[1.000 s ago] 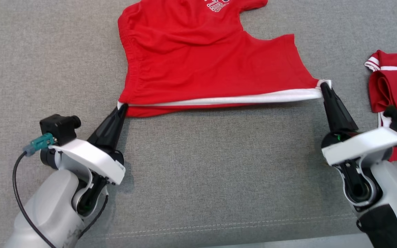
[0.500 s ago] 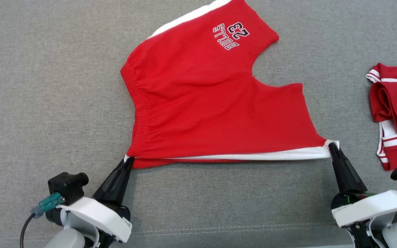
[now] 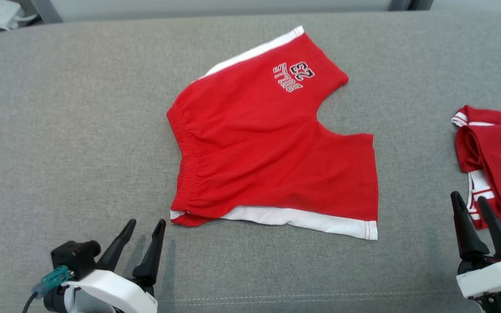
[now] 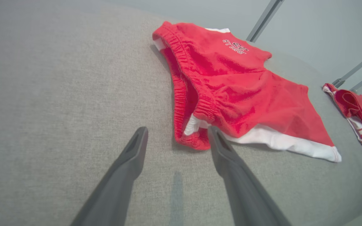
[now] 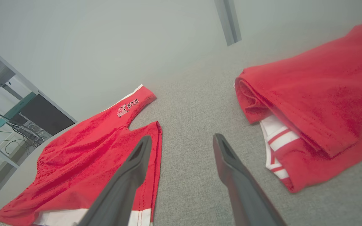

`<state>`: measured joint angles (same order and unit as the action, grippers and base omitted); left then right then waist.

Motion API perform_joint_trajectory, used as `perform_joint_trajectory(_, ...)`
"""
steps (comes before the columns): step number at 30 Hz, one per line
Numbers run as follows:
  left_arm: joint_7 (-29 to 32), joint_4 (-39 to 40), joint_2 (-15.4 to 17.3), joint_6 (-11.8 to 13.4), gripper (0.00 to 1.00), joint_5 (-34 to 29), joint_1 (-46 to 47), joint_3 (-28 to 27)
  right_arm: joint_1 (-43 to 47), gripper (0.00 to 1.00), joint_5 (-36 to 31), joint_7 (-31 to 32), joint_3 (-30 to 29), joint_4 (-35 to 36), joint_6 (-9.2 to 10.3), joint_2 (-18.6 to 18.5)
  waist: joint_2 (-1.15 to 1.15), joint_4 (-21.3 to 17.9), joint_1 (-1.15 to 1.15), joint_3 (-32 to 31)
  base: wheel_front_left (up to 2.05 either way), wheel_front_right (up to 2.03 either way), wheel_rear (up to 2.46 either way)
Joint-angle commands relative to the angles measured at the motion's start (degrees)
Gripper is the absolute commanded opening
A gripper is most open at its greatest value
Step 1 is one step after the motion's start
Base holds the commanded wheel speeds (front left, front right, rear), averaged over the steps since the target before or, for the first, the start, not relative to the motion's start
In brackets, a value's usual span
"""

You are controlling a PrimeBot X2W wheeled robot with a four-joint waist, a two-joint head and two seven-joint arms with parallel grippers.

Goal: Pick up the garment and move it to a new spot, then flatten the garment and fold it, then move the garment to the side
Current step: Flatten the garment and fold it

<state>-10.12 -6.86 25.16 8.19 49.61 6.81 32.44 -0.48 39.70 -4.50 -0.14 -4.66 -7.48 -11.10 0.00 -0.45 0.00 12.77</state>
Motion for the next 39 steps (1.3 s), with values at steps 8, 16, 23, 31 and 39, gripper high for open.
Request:
perform_joint_trajectory(8, -4.0, 6.1, 1.1, 7.1, 1.0, -6.1, 3.3, -6.6, -2.3, 1.0, -12.4, 0.4, -0.6, 4.6, -0.01, -0.5, 0.0, 0.7, 0.0, -6.9, 0.0, 0.0, 0.0)
perform_joint_trajectory(16, -4.8, 6.9, -2.3, 11.0, 1.0, -14.7, 4.3, -14.0, -6.0, 1.0, -26.7, -6.5, 0.6, 4.3, -0.01, 0.2, 0.0, 0.4, 0.0, -10.6, 0.0, 0.0, 0.0)
perform_joint_trajectory(23, -4.9, 6.3, -1.0, 6.4, 1.0, -21.0, -3.4, -19.2, -1.4, 1.0, -33.3, -9.9, 0.1, 3.2, -0.01, 1.4, 0.0, 1.4, 0.0, -12.4, 0.0, 0.0, 0.0)
perform_joint_trajectory(31, -4.9, 7.9, -0.3, 3.2, 1.0, -24.0, -12.3, -21.6, 5.3, 1.0, -34.7, -10.3, -0.7, 2.5, -0.01, 4.2, 0.0, 2.0, 0.0, -13.7, 0.0, 0.0, 0.0)
perform_joint_trajectory(39, -4.9, 9.5, -6.0, 2.5, 1.0, -23.9, -15.6, -23.6, 9.7, 1.0, -34.7, -10.4, 0.1, 4.4, -0.01, 6.3, 0.0, 2.7, 0.0, -13.9, 0.0, 0.0, 0.0)
